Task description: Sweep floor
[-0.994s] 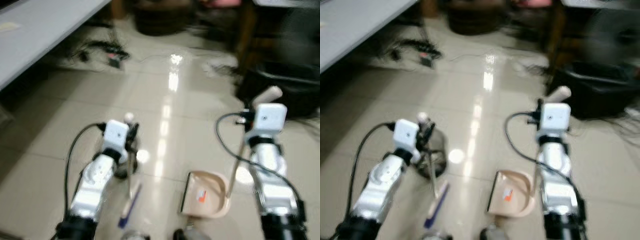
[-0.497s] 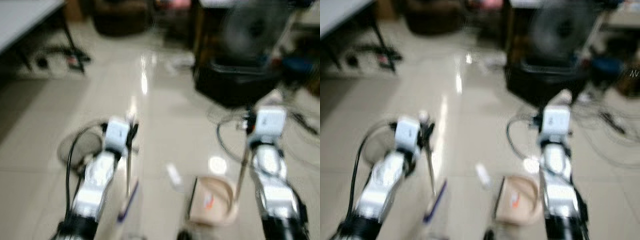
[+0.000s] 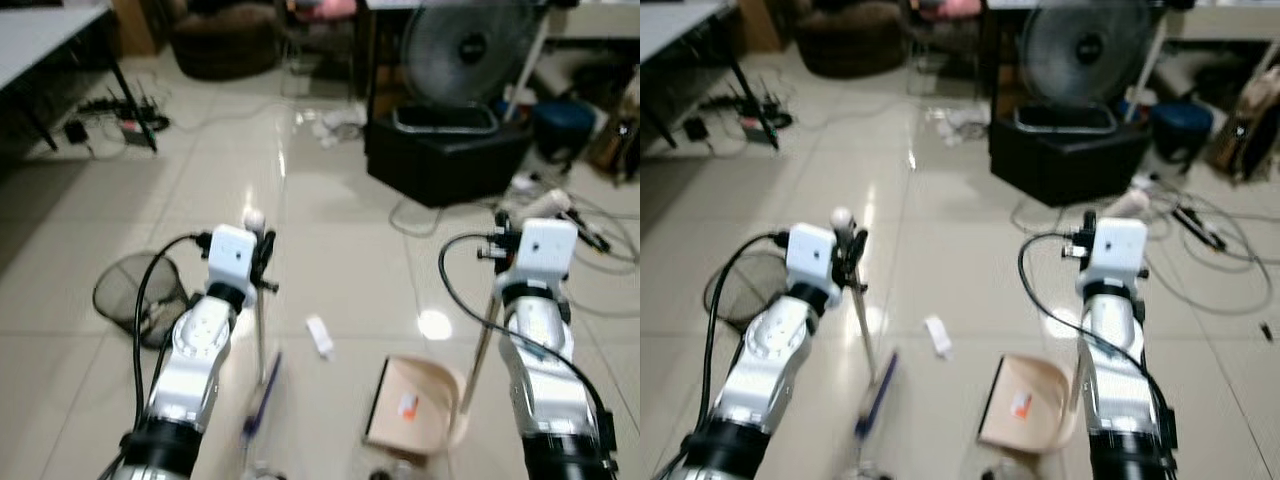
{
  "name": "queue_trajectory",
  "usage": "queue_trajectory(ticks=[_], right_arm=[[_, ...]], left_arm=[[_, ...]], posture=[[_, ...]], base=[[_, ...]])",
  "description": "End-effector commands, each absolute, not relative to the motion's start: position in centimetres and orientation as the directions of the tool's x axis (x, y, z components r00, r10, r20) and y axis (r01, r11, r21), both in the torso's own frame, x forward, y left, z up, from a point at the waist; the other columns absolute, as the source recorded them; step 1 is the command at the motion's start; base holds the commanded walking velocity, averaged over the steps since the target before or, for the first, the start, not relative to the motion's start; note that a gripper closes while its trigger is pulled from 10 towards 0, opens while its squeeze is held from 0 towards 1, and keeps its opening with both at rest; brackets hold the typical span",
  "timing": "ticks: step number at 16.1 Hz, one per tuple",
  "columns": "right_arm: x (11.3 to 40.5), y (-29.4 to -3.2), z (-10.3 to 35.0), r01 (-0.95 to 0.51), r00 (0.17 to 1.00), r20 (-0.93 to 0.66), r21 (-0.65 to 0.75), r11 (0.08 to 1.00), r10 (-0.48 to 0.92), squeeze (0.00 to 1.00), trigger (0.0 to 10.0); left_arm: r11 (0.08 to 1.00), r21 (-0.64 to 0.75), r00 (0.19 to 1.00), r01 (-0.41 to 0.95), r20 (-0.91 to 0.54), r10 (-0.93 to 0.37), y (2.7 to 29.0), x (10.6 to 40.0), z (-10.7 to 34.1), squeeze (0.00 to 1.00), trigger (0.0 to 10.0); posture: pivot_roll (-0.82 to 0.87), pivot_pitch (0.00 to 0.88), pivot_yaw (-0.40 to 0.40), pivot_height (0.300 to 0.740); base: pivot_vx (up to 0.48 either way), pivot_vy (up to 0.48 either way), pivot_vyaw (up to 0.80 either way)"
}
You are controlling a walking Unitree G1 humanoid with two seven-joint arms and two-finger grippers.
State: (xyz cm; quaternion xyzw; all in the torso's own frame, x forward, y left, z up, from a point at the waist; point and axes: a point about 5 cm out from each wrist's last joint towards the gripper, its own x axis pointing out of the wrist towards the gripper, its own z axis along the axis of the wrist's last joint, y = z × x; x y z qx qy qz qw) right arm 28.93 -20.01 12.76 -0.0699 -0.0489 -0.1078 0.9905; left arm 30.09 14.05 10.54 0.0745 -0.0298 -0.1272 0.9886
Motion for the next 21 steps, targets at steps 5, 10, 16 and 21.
queue_trajectory(ticks=[5,10,16,21], right_arm=[[29.0,-19.4,13.1,0.2,0.973,0.126,-0.064,0.978,-0.191,0.0,10.0],[29.0,-19.8,13.2,0.208,0.971,0.138,-0.1,0.973,-0.194,0.0,10.0],[29.2,-19.9,13.5,0.198,0.973,0.153,-0.155,0.968,-0.174,0.0,10.0],[29.4,-20.1,13.6,0.201,0.972,0.155,-0.172,0.964,-0.176,0.0,10.0]], left_arm=[[0.957,0.175,0.96,0.232,0.118,-0.255,14.2,30.6,12.4,0.0,10.0],[0.964,0.186,0.974,0.188,0.093,-0.208,15.2,30.4,11.9,0.0,10.0],[0.966,0.188,0.976,0.176,0.098,-0.197,15.3,30.6,12.1,0.0,10.0],[0.966,0.193,0.977,0.17,0.098,-0.191,15.3,30.8,12.2,0.0,10.0]], posture=[[-0.02,0.049,0.062,0.74],[-0.01,0.056,0.061,0.74],[-0.01,0.055,0.062,0.74],[-0.01,0.052,0.065,0.74]], base=[[0.28,0.0,-0.24],[0.305,0.0,-0.25],[0.312,0.0,0.0],[0.312,0.0,0.0]])
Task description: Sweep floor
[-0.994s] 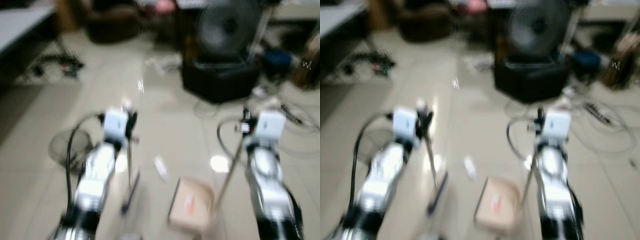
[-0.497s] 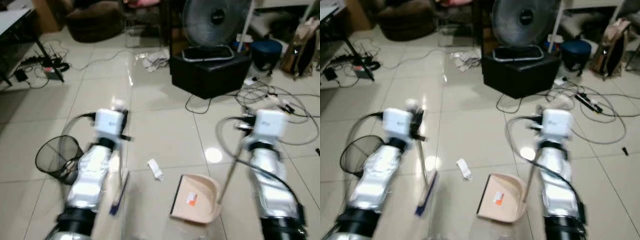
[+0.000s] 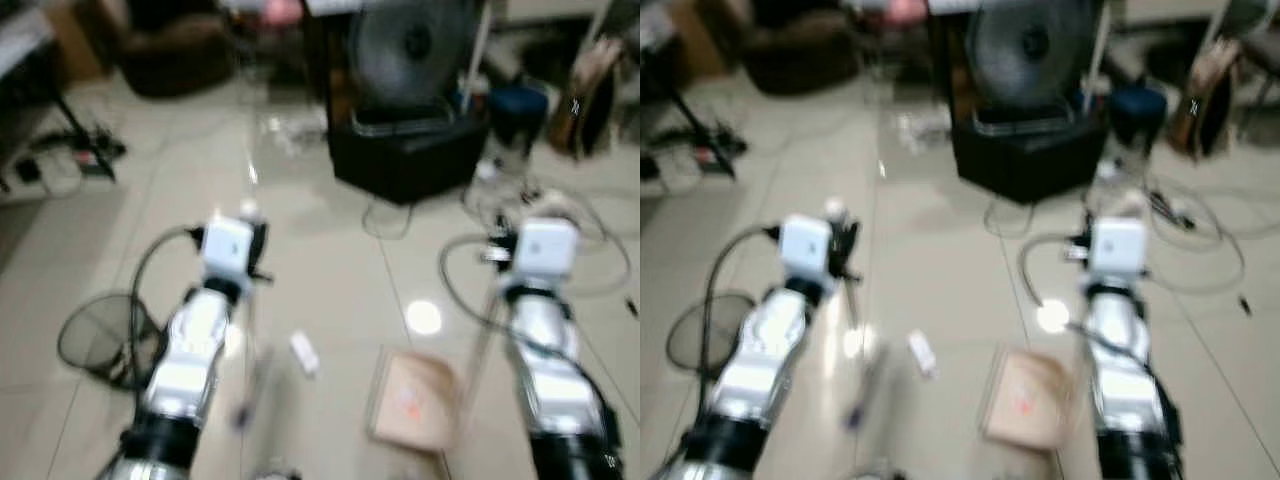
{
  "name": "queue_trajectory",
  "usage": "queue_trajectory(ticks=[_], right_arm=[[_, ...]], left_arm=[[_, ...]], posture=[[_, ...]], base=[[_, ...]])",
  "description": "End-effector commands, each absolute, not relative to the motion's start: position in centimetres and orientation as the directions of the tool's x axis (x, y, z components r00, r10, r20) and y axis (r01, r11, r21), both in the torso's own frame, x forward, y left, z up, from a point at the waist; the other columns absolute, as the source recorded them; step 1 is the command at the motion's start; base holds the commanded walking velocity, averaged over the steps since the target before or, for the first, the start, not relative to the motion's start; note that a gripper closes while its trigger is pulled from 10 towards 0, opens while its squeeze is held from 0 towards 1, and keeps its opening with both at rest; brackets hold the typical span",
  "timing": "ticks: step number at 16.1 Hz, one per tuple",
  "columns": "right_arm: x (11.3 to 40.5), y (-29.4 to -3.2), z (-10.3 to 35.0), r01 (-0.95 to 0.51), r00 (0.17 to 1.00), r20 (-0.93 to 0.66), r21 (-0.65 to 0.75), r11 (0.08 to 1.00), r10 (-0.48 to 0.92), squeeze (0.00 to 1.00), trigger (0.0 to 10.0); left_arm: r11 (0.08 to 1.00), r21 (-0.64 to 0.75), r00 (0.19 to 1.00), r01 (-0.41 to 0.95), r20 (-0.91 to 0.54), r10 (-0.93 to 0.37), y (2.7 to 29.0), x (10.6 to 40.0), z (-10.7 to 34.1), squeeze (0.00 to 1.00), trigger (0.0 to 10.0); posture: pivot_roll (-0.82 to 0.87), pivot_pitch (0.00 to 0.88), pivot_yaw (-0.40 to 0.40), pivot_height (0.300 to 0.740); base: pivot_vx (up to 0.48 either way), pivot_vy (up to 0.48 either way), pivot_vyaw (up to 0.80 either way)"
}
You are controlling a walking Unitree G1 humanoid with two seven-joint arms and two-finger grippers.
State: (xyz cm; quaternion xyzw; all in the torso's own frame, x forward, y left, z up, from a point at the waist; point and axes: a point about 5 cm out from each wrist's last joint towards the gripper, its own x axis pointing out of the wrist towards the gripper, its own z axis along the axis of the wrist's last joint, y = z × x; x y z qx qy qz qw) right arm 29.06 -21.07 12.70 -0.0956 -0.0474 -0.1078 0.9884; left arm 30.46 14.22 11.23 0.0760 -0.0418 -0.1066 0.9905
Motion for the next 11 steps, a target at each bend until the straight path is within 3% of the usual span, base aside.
queue_trajectory(ticks=[1,4,11], right_arm=[[29.48,-20.13,13.58,0.203,0.972,0.155,-0.173,0.964,-0.176,0.0,10.0],[29.52,-20.15,13.72,0.212,0.969,0.166,-0.168,0.963,-0.184,0.0,10.0],[29.38,-20.42,13.65,0.234,0.962,0.176,-0.13,0.963,-0.21,0.0,10.0]], left_arm=[[0.967,0.191,0.977,0.17,0.098,-0.191,15.33,30.86,12.23,0.0,10.0],[0.967,0.19,0.976,0.172,0.099,-0.193,15.22,30.97,12.23,0.0,10.0],[0.965,0.188,0.975,0.181,0.094,-0.201,15.11,31.13,12.18,0.0,10.0]], posture=[[-0.01,0.051,0.065,0.74],[-0.01,0.05,0.067,0.74],[-0.01,0.05,0.075,0.74]], base=[[0.315,0.0,0.55],[0.312,0.0,0.8],[0.311,0.0,0.0]])
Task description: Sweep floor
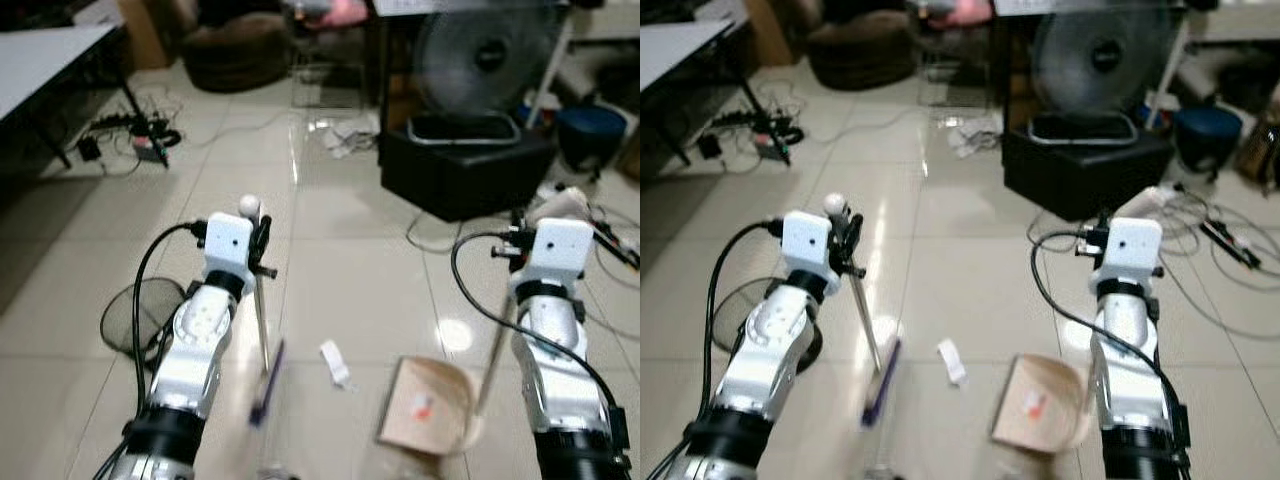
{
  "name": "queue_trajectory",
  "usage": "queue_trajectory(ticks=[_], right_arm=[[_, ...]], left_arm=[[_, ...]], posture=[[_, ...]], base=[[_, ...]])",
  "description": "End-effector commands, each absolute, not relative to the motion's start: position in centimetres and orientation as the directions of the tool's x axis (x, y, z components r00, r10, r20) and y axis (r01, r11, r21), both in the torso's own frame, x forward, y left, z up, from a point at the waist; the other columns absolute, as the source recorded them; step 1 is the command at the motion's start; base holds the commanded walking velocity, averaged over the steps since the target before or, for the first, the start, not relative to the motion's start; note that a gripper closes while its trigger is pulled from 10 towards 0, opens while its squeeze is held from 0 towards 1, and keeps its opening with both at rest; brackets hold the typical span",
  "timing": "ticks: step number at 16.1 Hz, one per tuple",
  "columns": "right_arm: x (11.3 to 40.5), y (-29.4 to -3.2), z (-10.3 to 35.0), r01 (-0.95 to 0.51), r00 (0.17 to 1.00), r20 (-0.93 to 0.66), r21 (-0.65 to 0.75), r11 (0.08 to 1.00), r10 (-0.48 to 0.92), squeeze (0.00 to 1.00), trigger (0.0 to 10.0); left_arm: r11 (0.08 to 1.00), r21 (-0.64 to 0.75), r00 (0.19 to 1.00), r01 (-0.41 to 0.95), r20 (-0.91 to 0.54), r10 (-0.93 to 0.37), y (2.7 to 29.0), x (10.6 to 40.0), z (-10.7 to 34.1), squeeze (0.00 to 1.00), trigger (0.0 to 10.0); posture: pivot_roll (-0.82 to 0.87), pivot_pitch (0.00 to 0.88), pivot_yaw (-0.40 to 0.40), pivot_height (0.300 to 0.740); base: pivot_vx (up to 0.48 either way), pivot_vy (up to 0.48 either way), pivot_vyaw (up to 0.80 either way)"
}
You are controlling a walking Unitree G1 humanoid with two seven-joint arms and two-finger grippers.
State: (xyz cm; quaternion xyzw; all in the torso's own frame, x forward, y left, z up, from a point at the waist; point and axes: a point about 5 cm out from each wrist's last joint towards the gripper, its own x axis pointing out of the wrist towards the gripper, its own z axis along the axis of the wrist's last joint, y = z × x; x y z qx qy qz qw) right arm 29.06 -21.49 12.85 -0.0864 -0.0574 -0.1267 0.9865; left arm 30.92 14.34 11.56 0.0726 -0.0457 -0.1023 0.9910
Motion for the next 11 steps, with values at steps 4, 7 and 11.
queue_trajectory(ticks=[4,7,11], right_arm=[[29.38,-20.5,13.65,0.235,0.961,0.18,-0.124,0.964,-0.211,0.0,10.0],[29.41,-20.53,13.47,0.238,0.961,0.167,-0.09,0.967,-0.221,0.0,10.0],[29.45,-20.5,13.41,0.23,0.963,0.167,-0.09,0.969,-0.213,0.0,10.0]], left_arm=[[0.964,0.19,0.974,0.186,0.094,-0.207,14.94,31.27,12.21,0.0,10.0],[0.964,0.191,0.973,0.187,0.097,-0.208,14.98,31.34,12.27,0.0,10.0],[0.965,0.193,0.974,0.179,0.101,-0.201,15.18,31.36,12.33,0.0,10.0]], posture=[[-0.01,0.048,0.077,0.74],[-0.01,0.048,0.075,0.74],[0.0,0.049,0.065,0.74]], base=[[0.312,0.0,0.0],[0.315,0.0,-0.23],[0.312,0.0,-0.4]])
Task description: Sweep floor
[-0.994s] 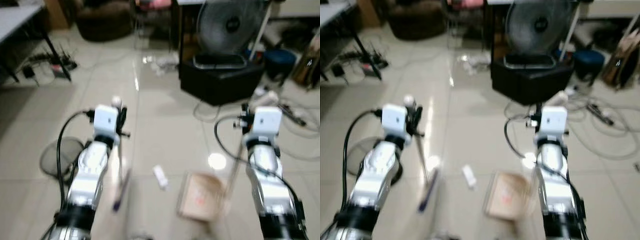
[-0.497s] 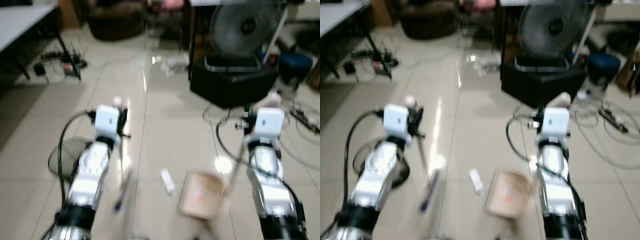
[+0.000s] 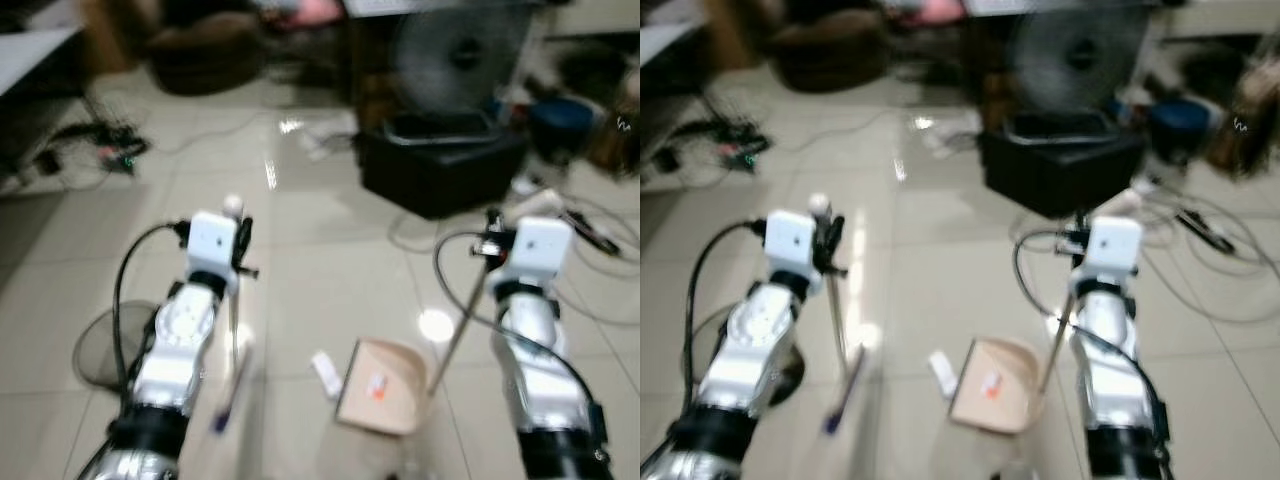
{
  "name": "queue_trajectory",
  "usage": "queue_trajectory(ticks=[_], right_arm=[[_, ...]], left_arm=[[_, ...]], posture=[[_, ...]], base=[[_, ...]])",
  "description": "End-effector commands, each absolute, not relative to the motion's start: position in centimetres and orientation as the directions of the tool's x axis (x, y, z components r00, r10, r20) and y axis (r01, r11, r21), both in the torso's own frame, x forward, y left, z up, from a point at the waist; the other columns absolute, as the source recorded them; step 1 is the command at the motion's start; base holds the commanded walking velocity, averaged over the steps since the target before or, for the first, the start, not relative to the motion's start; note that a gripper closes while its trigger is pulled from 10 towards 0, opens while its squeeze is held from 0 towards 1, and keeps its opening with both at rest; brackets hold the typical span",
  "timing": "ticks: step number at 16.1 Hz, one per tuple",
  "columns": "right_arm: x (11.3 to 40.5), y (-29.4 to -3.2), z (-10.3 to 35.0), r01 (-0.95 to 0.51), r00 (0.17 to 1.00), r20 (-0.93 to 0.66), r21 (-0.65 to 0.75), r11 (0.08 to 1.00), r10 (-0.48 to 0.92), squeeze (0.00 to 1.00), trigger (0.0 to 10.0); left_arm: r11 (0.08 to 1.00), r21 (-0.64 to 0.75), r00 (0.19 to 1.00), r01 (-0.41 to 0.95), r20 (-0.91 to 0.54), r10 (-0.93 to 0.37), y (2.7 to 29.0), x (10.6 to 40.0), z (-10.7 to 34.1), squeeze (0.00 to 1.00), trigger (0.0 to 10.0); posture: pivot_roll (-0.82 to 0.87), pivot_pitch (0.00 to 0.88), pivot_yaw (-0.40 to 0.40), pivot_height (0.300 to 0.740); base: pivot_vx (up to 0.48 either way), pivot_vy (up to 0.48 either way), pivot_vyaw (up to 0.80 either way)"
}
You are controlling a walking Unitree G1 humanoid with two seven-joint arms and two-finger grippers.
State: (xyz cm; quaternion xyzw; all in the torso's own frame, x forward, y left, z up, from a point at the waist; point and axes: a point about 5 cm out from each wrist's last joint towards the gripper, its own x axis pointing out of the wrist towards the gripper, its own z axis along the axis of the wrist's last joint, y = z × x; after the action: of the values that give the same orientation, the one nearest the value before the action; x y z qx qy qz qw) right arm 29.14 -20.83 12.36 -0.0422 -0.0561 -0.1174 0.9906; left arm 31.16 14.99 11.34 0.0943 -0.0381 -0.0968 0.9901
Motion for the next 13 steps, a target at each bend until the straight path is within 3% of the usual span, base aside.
queue_trajectory(ticks=[1,13], right_arm=[[29.49,-20.51,13.36,0.228,0.963,0.166,-0.091,0.97,-0.211,0.0,10.0],[29.4,-20.15,13.05,0.202,0.968,0.169,-0.098,0.974,-0.184,0.0,10.0]], left_arm=[[0.965,0.193,0.975,0.177,0.102,-0.199,15.19,31.35,12.33,0.0,10.0],[0.965,0.193,0.974,0.175,0.105,-0.198,15.11,31.36,12.23,0.0,10.0]], posture=[[0.0,0.048,0.059,0.74],[-0.01,0.039,0.065,0.74]], base=[[0.315,0.0,0.0],[0.312,0.0,0.0]])
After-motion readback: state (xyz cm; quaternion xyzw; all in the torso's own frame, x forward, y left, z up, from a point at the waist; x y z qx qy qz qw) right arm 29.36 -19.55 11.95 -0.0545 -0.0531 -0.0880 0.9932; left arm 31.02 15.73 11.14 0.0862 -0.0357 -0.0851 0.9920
